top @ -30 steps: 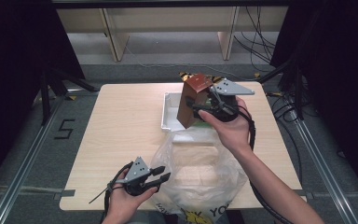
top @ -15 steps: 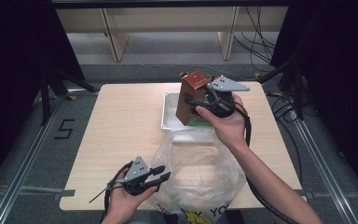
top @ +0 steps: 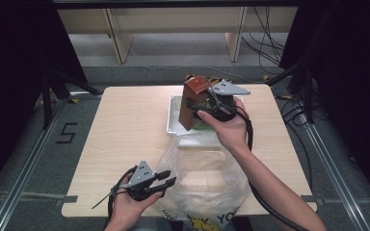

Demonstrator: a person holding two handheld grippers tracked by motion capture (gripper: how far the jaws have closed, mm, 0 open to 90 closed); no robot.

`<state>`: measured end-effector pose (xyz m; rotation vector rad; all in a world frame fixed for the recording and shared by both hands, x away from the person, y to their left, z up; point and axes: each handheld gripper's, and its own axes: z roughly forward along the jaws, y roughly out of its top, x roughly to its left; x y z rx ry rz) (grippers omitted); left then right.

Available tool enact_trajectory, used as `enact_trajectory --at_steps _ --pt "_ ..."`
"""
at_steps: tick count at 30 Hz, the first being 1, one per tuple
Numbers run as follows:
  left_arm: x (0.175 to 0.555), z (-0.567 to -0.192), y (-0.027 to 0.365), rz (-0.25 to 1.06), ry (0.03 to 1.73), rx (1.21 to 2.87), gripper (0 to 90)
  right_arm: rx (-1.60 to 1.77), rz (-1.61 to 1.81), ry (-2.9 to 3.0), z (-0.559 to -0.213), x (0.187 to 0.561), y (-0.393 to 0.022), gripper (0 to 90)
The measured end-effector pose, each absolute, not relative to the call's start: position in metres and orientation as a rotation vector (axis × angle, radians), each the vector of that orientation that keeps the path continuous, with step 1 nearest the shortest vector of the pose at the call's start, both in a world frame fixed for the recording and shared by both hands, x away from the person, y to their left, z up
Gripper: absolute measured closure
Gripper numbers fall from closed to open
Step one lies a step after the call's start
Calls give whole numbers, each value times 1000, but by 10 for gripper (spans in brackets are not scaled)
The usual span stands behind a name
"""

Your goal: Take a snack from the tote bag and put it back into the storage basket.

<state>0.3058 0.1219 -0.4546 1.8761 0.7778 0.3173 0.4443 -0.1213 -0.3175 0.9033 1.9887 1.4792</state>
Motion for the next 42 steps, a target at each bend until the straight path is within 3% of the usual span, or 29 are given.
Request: enact_trajectory --at_steps 42 --pt "304 -454 127 323 815 1858 653 961 1413 1990 -340 479 -103 385"
